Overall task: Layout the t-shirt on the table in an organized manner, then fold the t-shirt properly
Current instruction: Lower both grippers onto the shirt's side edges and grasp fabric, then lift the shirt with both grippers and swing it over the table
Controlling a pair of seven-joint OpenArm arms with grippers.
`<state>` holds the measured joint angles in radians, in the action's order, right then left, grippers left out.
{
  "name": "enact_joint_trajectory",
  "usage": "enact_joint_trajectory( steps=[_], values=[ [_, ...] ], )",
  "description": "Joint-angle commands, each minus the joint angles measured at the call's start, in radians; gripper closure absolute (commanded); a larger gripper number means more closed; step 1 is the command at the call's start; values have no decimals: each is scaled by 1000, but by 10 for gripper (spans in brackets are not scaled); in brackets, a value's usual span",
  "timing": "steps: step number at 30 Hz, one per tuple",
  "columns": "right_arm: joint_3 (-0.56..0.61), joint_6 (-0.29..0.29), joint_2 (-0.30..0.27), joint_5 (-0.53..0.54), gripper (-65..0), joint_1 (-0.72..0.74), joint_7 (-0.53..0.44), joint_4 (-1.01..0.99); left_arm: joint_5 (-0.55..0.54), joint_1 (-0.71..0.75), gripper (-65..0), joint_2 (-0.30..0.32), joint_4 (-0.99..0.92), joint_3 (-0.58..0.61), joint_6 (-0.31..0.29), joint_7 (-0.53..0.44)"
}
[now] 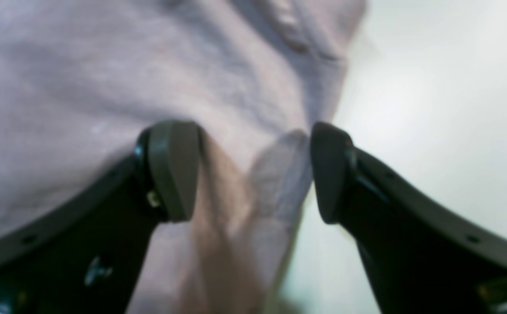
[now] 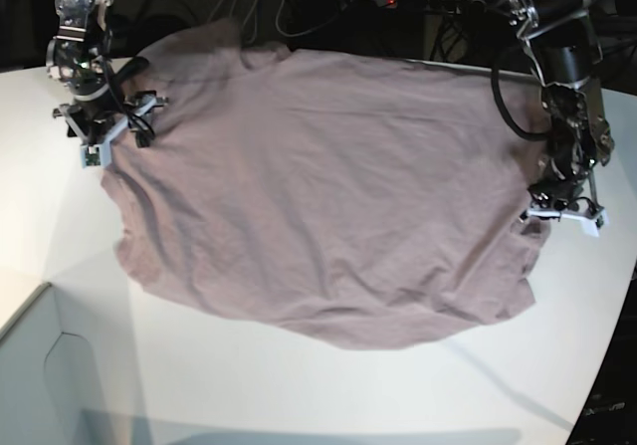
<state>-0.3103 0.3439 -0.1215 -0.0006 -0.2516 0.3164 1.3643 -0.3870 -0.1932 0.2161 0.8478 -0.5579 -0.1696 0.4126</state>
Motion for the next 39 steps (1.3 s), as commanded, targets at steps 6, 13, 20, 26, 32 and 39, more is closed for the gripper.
enact_joint_trajectory(
  steps=[6,13,20,26,32,39],
  values=[
    [3,4,-10,-5,-347,-8,0,-9,-13,41,-1,13,74,-8,-6,12],
    [-3,5,-8,-5,0,-45,0,22,-13,116,-1,15,232,-12,-8,75],
    [0,5,-7,-3,0,-93,-4,186,-56,119,-1,6,385,-93,-8,170],
    [1,5,-7,-2,0,-85,0,301,-212,80,-1,30,397,-87,-8,234],
    [0,5,-7,-2,0,-76,-1,416,-313,62,-1,33,472,-86,-8,251],
    [-16,113,-7,-3,0,28,2,530,-332,-32,-1,33,572,-55,-6,251]
  ],
)
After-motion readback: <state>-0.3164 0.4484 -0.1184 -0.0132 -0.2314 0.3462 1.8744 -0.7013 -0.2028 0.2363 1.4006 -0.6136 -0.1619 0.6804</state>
